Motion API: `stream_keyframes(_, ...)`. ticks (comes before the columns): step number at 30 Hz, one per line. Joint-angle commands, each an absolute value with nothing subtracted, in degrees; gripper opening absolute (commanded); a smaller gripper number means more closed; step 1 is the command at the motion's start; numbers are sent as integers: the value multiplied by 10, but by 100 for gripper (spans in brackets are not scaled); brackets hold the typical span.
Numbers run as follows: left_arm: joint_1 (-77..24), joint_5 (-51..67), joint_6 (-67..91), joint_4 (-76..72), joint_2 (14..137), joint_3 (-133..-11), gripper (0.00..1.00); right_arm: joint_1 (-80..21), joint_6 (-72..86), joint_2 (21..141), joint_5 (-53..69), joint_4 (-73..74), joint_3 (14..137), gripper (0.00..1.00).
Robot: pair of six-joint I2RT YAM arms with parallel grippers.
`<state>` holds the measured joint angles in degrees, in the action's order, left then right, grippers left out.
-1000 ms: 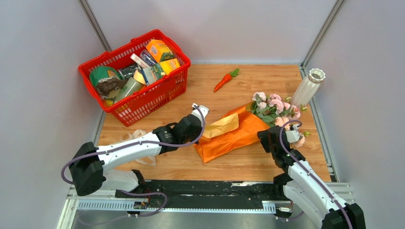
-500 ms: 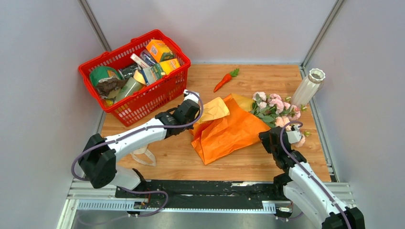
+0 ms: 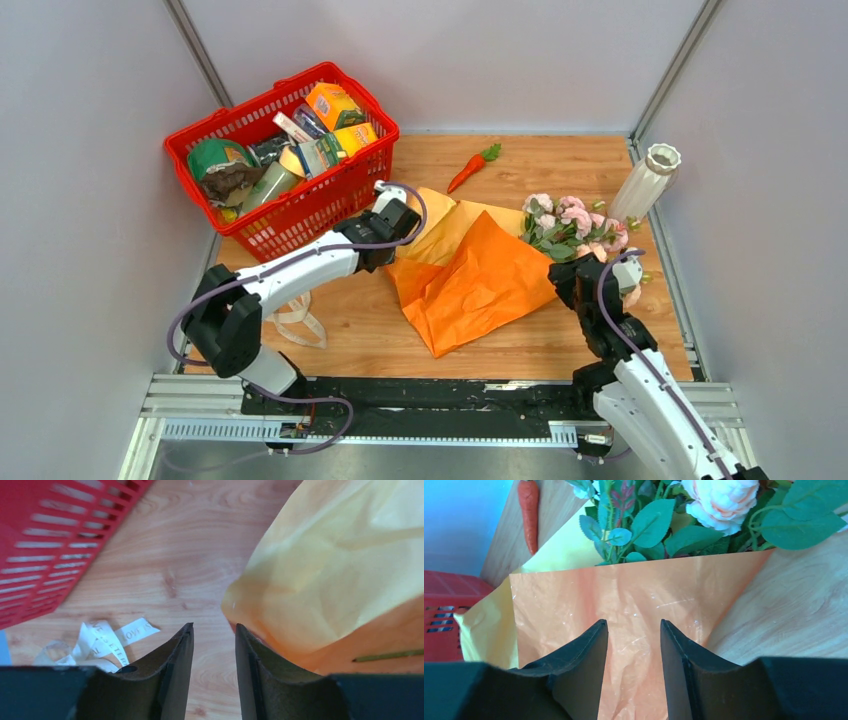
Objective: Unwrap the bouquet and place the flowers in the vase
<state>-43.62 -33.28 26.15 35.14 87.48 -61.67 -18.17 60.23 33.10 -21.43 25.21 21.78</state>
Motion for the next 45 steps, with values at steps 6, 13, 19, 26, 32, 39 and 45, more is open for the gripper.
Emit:
stream_keyframes(6,-435,-236,230,334,784,-673,47,-179,479,349,-149,250,268,47)
stream_keyframes(13,-436,-105,227,229,771,-581,47,-179,394,332,-40,172,253,49)
stream_keyframes(19,-435,-142,244,217,818,-537,47,-179,380,355,-10,153,242,49)
stream_keyframes(26,-425,-228,276,272,904,-546,47,-180,411,421,-24,127,210,48)
stream_keyframes(32,-420,-286,275,284,940,-572,48,-180,439,461,-80,119,193,47)
stream_keyframes(39,-414,-320,258,315,979,-648,48,-180,446,454,-119,111,180,47)
stream_keyframes(45,-420,-234,242,294,862,-641,49,-180,401,434,-64,114,223,52)
